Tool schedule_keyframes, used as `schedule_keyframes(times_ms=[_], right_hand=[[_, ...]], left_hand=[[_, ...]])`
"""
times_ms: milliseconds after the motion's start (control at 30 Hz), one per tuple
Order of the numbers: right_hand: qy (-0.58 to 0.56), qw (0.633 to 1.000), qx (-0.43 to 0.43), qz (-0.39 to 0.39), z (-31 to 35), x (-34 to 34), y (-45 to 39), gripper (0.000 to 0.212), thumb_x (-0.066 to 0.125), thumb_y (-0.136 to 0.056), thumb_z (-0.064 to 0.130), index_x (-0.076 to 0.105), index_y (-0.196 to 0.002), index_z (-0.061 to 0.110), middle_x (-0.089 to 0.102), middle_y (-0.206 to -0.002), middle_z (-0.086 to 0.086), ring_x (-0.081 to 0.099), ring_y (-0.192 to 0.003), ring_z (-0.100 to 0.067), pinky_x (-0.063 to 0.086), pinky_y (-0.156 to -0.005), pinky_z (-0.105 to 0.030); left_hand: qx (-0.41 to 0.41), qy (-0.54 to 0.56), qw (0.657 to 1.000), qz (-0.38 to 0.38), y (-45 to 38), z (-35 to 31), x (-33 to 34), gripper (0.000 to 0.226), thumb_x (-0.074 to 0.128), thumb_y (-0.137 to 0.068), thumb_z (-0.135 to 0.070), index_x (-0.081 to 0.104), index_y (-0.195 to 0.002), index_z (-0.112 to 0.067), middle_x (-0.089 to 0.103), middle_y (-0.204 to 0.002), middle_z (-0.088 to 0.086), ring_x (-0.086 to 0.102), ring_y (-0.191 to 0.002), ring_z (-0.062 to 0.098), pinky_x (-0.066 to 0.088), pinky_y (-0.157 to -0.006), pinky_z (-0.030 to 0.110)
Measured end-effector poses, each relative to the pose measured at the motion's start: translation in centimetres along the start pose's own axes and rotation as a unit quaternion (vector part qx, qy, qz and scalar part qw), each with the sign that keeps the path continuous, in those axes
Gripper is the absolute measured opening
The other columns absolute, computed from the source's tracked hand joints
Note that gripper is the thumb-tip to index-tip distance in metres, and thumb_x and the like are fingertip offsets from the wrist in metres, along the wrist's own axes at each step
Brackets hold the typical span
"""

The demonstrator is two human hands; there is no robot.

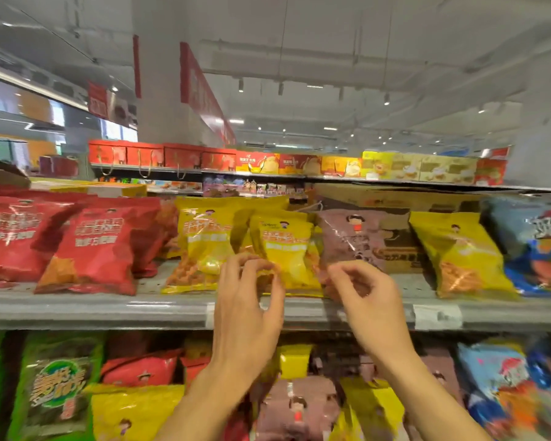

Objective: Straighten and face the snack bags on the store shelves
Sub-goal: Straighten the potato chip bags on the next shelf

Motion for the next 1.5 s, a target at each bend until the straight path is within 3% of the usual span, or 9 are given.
schedule_keyframes(times_ms=[300, 533, 667, 767, 867, 1000, 1133, 1300, 1500], right_hand=[[0.07, 0.996, -0.011, -0.056, -5.7, -12.0, -2.9, 0.008, 0.067, -0.093, 0.025, 0.07, -0.085, 0.026, 0.071, -0.08, 0.013, 0.066, -0.077, -0.005, 0.053, -0.071, -0.024], [0.117, 0.988, -0.018, -0.098, -6.4, -15.8, -5.2, 0.01, 0.069, -0.092, 0.027, 0.068, -0.101, 0.022, 0.068, -0.096, 0.007, 0.062, -0.091, -0.009, 0.054, -0.08, -0.036], [0.263, 0.952, -0.005, -0.16, -7.2, -18.5, -6.5, 0.051, 0.073, -0.087, 0.037, 0.057, -0.13, 0.015, 0.053, -0.129, -0.009, 0.039, -0.125, -0.028, 0.034, -0.101, -0.04], [0.322, 0.938, 0.084, -0.094, -8.6, -20.4, -8.5, 0.095, 0.075, -0.081, 0.057, 0.034, -0.152, 0.01, 0.042, -0.145, -0.018, 0.035, -0.135, -0.036, 0.034, -0.107, -0.046], [0.308, 0.933, 0.186, -0.011, -9.7, -21.4, -10.4, 0.118, 0.074, -0.069, 0.075, 0.026, -0.154, 0.009, 0.048, -0.149, -0.017, 0.048, -0.134, -0.039, 0.045, -0.103, -0.052], [0.304, 0.923, 0.228, 0.053, -10.4, -21.8, -11.8, 0.126, 0.072, -0.049, 0.088, 0.045, -0.143, 0.009, 0.06, -0.139, -0.011, 0.058, -0.125, -0.033, 0.05, -0.096, -0.043], [0.31, 0.92, 0.222, 0.087, -10.8, -21.6, -12.4, 0.117, 0.078, -0.05, 0.083, 0.052, -0.139, 0.012, 0.063, -0.135, -0.009, 0.06, -0.123, -0.03, 0.051, -0.102, -0.047], [0.314, 0.926, 0.203, 0.054, -11.0, -21.3, -11.9, 0.108, 0.082, -0.059, 0.074, 0.04, -0.137, 0.013, 0.057, -0.137, -0.009, 0.054, -0.127, -0.033, 0.05, -0.101, -0.054], [0.252, 0.959, 0.127, -0.005, -10.1, -21.4, -11.0, 0.085, 0.086, -0.064, 0.064, 0.044, -0.121, 0.017, 0.065, -0.122, -0.007, 0.061, -0.116, -0.033, 0.052, -0.093, -0.051]], left_hand=[[0.006, -0.084, 0.996, 0.0, 0.1, -5.8, 8.9, 0.017, 0.065, -0.09, -0.018, 0.062, -0.106, -0.012, 0.054, -0.117, 0.004, 0.049, -0.112, 0.023, 0.04, -0.095, 0.033], [-0.063, -0.079, 0.993, 0.061, -1.0, -7.0, 11.5, 0.053, 0.063, -0.093, -0.036, 0.045, -0.136, -0.012, 0.051, -0.131, 0.005, 0.049, -0.121, 0.022, 0.045, -0.099, 0.036], [-0.146, -0.056, 0.982, 0.109, -2.0, -6.6, 12.4, 0.093, 0.063, -0.083, -0.065, 0.025, -0.152, -0.016, 0.046, -0.147, 0.005, 0.047, -0.132, 0.024, 0.046, -0.105, 0.048], [-0.181, -0.049, 0.973, 0.137, -3.2, -6.3, 12.9, 0.108, 0.066, -0.07, -0.074, 0.023, -0.15, -0.015, 0.051, -0.144, 0.007, 0.053, -0.128, 0.029, 0.048, -0.101, 0.051], [-0.207, -0.047, 0.966, 0.145, -4.1, -6.2, 13.4, 0.103, 0.077, -0.066, -0.066, 0.03, -0.141, -0.013, 0.058, -0.135, 0.008, 0.058, -0.121, 0.03, 0.05, -0.098, 0.048], [-0.234, -0.028, 0.953, 0.192, -5.3, -5.7, 13.7, 0.087, 0.082, -0.063, -0.061, 0.05, -0.129, -0.015, 0.068, -0.121, -0.001, 0.064, -0.111, 0.021, 0.051, -0.098, 0.042], [-0.256, 0.012, 0.935, 0.246, -5.7, -5.2, 14.1, 0.086, 0.083, -0.057, -0.064, 0.06, -0.124, -0.014, 0.072, -0.113, 0.0, 0.068, -0.104, 0.019, 0.053, -0.096, 0.045], [-0.262, 0.018, 0.949, 0.174, -5.4, -5.8, 14.4, 0.099, 0.089, -0.052, -0.058, 0.034, -0.119, -0.01, 0.062, -0.107, 0.0, 0.061, -0.096, 0.018, 0.051, -0.082, 0.037], [-0.256, 0.058, 0.957, 0.124, -5.2, -6.2, 14.4, 0.106, 0.083, -0.038, -0.064, 0.032, -0.115, -0.012, 0.061, -0.114, 0.003, 0.061, -0.102, 0.022, 0.048, -0.083, 0.037]])
Point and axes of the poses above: each hand's wrist, its own y-axis away from the middle knuckle, its own x-axis out of the palm, z = x × y, the point moved 3 cm from there along -y, towards the middle knuckle
